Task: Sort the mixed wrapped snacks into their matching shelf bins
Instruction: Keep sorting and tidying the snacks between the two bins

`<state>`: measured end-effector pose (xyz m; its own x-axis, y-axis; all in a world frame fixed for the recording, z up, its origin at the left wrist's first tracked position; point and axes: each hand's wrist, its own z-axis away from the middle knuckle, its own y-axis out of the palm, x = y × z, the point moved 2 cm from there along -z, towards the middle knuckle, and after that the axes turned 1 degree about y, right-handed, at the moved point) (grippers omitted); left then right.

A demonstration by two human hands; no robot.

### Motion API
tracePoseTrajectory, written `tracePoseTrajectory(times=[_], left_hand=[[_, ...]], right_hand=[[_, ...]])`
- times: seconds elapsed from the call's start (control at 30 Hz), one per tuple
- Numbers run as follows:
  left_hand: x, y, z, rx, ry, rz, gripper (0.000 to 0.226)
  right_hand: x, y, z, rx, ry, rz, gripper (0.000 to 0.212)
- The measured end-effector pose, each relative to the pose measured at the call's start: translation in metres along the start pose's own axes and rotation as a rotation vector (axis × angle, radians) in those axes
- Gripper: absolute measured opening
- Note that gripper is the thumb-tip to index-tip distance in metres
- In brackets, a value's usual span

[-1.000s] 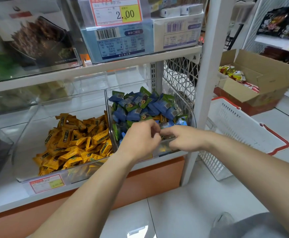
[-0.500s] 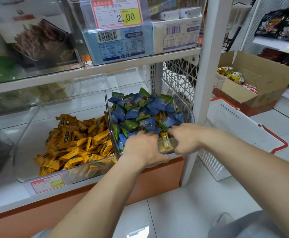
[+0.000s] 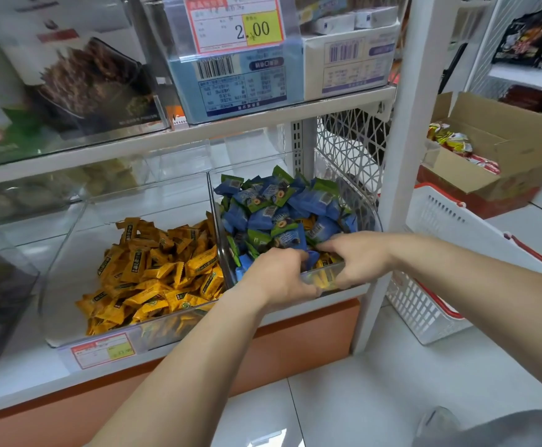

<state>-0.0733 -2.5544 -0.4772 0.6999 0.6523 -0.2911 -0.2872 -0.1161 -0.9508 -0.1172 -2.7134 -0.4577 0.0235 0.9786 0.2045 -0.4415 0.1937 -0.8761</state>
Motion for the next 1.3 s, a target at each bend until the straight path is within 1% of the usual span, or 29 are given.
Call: tracePoseTrajectory(times=[0.07,0.17,0.27,0.33,0.43,0.53,0.63,0.73,0.9,0.97,1.03,1.07,1.13,1.2,1.3], left_hand=[[-0.001,0.002,-0.002,0.023,-0.006,-0.015,0.066],[-0.003,0.005,-0.005,0.089,-0.027,-0.07,0.068],[-0.003,0.007,-0.008,0.157,-0.041,-0.099,0.077],[-0.001,0.004,-0.012,0.192,-0.038,-0.103,0.084],[0.001,0.001,-0.018,0.213,-0.042,-0.124,0.079],[0.003,0.004,-0.019,0.249,-0.06,-0.108,0.08],[0.002,0.004,-0.02,0.331,-0.053,-0.053,0.078],[0.001,-0.003,-0.025,0.388,-0.05,-0.021,0.082],[-0.002,0.002,-0.028,0.418,-0.055,0.053,0.068],[0.0,0.004,-0.029,0.433,-0.062,0.117,0.064],[0.001,0.002,-0.03,0.424,-0.06,0.14,0.065],[0.002,0.002,-0.031,0.409,-0.057,0.153,0.067],[0.004,0.003,-0.033,0.358,-0.045,0.203,0.06],[0.005,0.004,-0.034,0.328,-0.034,0.258,0.057],[0.006,0.005,-0.034,0.34,-0.035,0.289,0.06]], right_hand=[[0.0,0.002,-0.004,0.048,-0.008,-0.012,0.08],[0.0,0.002,-0.013,0.097,-0.001,-0.065,0.067],[-0.001,0.0,-0.019,0.106,-0.002,-0.098,0.051],[-0.001,0.0,-0.022,0.098,-0.016,-0.096,0.046],[-0.001,0.004,-0.022,0.094,-0.033,-0.027,0.05],[-0.004,0.006,-0.024,0.138,-0.031,0.03,0.069],[-0.005,0.005,-0.029,0.09,-0.022,0.078,0.058],[-0.004,0.006,-0.036,0.081,-0.024,0.097,0.057],[-0.009,0.003,-0.039,0.129,-0.036,-0.001,0.061],[-0.008,0.006,-0.039,0.155,-0.041,-0.035,0.056],[-0.005,0.007,-0.038,0.135,-0.048,-0.022,0.048],[-0.005,0.006,-0.037,0.134,-0.051,-0.047,0.043],[-0.007,0.003,-0.031,0.177,-0.078,-0.147,0.034],[-0.008,0.002,-0.026,0.202,-0.133,-0.198,0.034],[-0.008,0.004,-0.023,0.106,-0.2,-0.169,0.033]])
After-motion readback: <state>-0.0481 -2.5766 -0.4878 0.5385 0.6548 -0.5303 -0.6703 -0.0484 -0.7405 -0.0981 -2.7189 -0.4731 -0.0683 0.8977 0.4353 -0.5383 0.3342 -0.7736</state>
